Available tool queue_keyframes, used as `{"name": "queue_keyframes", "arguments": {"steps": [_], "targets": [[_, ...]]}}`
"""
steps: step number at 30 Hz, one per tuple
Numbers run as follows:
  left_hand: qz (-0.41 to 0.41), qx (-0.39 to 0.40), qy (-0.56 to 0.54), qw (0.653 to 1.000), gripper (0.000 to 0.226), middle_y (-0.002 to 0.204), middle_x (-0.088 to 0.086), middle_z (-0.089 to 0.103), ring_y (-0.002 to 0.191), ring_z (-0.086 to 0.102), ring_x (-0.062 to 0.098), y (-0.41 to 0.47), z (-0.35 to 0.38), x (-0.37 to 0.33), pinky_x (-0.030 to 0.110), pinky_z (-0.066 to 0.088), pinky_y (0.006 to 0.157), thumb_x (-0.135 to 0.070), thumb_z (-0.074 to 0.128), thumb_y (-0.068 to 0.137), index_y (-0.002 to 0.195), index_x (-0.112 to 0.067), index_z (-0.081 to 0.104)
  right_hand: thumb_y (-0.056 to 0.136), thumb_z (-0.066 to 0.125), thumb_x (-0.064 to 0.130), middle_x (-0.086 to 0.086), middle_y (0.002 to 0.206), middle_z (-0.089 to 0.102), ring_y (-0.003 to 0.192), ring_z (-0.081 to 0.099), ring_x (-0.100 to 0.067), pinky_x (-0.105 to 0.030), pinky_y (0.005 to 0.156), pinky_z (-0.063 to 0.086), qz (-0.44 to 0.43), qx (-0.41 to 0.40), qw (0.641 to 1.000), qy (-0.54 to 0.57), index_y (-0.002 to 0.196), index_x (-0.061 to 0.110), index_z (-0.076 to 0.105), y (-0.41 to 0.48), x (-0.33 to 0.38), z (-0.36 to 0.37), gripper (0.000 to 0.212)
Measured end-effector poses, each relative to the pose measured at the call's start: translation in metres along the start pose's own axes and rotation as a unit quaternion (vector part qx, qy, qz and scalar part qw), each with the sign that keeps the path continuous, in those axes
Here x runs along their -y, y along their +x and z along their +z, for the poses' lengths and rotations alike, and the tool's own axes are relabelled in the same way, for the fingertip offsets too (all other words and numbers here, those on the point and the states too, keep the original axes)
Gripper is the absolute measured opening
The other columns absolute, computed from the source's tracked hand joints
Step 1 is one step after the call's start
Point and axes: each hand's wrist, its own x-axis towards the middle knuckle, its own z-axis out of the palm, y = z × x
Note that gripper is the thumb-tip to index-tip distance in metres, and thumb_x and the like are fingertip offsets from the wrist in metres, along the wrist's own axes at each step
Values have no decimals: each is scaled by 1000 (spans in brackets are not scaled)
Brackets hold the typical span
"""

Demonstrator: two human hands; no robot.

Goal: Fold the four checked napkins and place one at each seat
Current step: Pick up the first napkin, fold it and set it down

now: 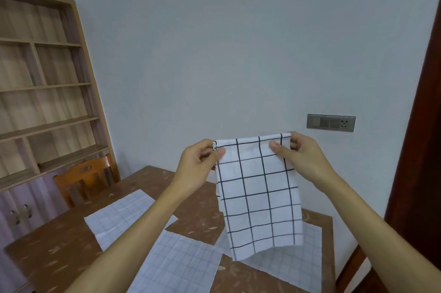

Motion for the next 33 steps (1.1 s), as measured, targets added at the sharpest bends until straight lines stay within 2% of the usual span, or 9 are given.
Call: {"name": "queue_keyframes", "arguments": {"steps": [4, 6, 8, 13, 17, 21, 25, 28, 33], "targets": [[16, 3, 51, 999, 42, 63, 13, 38, 61, 36, 18, 1, 6, -9, 33, 32, 61, -33, 59, 100, 76, 0, 51, 86, 74, 39, 15, 128, 55, 119, 50, -3, -19, 97, 37, -99, 14, 979, -177, 134, 29, 50, -7, 10, 2, 56], [17, 1, 59, 998, 35, 60, -5, 45, 59, 40, 11, 0, 12, -13, 30, 33, 59, -29, 58, 101, 72, -12, 58, 87, 70, 47, 17, 127, 57, 120, 49, 0, -21, 102, 36, -151, 64, 957, -238, 132, 31, 54, -12, 21, 9, 51], [17, -4, 60, 998, 33, 58, -15, 48, 57, 42, 5, -3, 18, -17, 24, 34, 57, -28, 59, 101, 69, -21, 61, 85, 71, 48, 17, 120, 62, 113, 54, 4, -11, 96, 38, -160, 116, 951, -236, 123, 31, 60, -14, 27, 19, 43], [20, -4, 57, 998, 43, 60, -2, 38, 58, 34, 13, -8, 19, -16, 33, 31, 58, -36, 59, 100, 73, -3, 59, 81, 80, 33, 8, 94, 67, 87, 62, -2, -10, 80, 47, -139, 120, 970, -161, 103, 31, 65, -11, 22, 34, 28], [3, 24, 21, 999, 15, 66, -4, 64, 64, 58, 14, -13, 12, -18, 30, 49, 67, -36, 71, 93, 92, -21, 71, 82, 80, 24, 1, 85, 70, 74, 65, -6, -14, 72, 49, -109, 122, 980, -112, 95, 31, 69, -10, 19, 35, 19], [1, 28, -9, 1000, 33, 81, 6, 74, 80, 70, 20, -14, 9, -15, 37, 55, 83, -27, 83, 82, 111, -27, 67, 85, 78, 20, 2, 80, 74, 79, 70, -15, -31, 81, 56, -97, 123, 984, -84, 95, 31, 71, -7, 15, 33, 16], [-4, 9, -21, 1000, 20, 73, 17, 69, 62, 58, 16, -11, 10, -19, 29, 48, 67, -29, 81, 85, 96, -18, 69, 89, 73, 21, 4, 78, 76, 81, 71, -18, -40, 87, 56, -100, 129, 983, -85, 101, 27, 70, -8, 16, 32, 14], [-16, -3, -23, 1000, 20, 55, -7, 60, 49, 47, 1, -10, 15, -21, 13, 37, 56, -25, 78, 87, 80, -12, 66, 91, 71, 23, 6, 79, 76, 82, 71, -15, -40, 87, 55, -106, 134, 982, -86, 104, 27, 70, -11, 17, 29, 14], [-19, -22, -17, 999, 34, 56, -3, 57, 51, 44, 11, -10, 20, -20, 24, 36, 53, -36, 77, 87, 71, -9, 63, 78, 79, 44, 2, 88, 74, 86, 69, -18, -37, 85, 55, -85, 174, 978, -78, 107, 38, 68, -16, 17, 29, 31]]}}
